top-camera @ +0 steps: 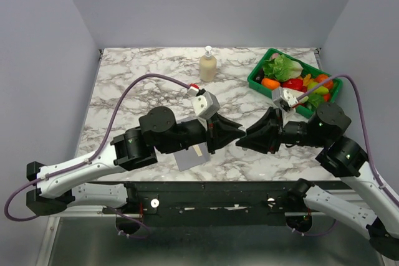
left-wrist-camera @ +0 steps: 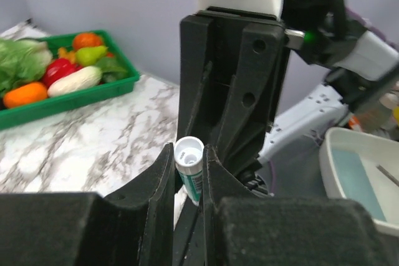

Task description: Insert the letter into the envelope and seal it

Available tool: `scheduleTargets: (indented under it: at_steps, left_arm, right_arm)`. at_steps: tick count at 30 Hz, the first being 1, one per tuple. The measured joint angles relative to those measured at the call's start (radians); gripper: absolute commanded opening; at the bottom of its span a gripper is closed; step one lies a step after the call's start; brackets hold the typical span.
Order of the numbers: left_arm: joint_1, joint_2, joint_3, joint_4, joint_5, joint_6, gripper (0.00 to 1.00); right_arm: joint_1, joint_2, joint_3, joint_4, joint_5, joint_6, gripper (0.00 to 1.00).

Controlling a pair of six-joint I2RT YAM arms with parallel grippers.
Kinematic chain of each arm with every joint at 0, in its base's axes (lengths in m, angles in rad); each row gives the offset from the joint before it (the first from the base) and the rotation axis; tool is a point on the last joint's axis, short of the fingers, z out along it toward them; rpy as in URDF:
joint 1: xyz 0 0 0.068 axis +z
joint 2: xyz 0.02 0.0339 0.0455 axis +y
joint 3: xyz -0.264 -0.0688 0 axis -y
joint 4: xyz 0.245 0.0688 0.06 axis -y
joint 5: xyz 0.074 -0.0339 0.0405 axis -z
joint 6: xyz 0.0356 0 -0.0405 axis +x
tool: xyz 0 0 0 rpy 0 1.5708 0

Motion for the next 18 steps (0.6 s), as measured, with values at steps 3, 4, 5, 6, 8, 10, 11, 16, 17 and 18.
scheduleTargets:
  at_steps: [3, 4, 5, 6, 8, 10, 11, 16, 17, 18]
  left_arm:
    - [0.026, -0.043, -0.031, 0.045, 0.157, 0.029, 0.0]
    - [0.037, -0.054, -0.037, 0.053, 0.212, 0.037, 0.0]
    - [0.044, -0.06, -0.039, 0.058, 0.253, 0.042, 0.0]
    - [0.052, -0.064, -0.039, 0.068, 0.308, 0.054, 0.05]
    - [0.061, -0.069, -0.039, 0.082, 0.382, 0.07, 0.38]
    - [0.063, -0.072, -0.039, 0.093, 0.423, 0.085, 0.71]
    - [0.063, -0.074, -0.04, 0.097, 0.43, 0.094, 0.79]
    - [0.07, -0.136, -0.084, 0.13, 0.407, 0.063, 0.99]
    - [0.073, -0.151, -0.094, 0.153, 0.376, 0.051, 0.99]
    - [0.076, -0.162, -0.099, 0.172, 0.344, 0.041, 0.99]
  right_arm:
    - [0.002, 0.0, 0.026, 0.005, -0.094, -0.007, 0.01]
    - [0.002, 0.0, 0.035, 0.006, -0.125, -0.008, 0.01]
    - [0.001, 0.001, 0.046, 0.006, -0.153, -0.008, 0.01]
    - [0.002, 0.002, 0.056, 0.006, -0.179, -0.006, 0.01]
    - [0.001, 0.003, 0.074, 0.005, -0.225, -0.002, 0.01]
    - [0.001, 0.004, 0.088, 0.003, -0.251, 0.001, 0.01]
    - [0.0, 0.004, 0.092, 0.003, -0.256, 0.002, 0.01]
    - [-0.014, 0.0, 0.096, 0.004, -0.238, 0.002, 0.01]
    - [-0.014, 0.003, 0.096, 0.003, -0.226, 0.002, 0.01]
    - [-0.014, 0.006, 0.096, 0.003, -0.218, 0.002, 0.01]
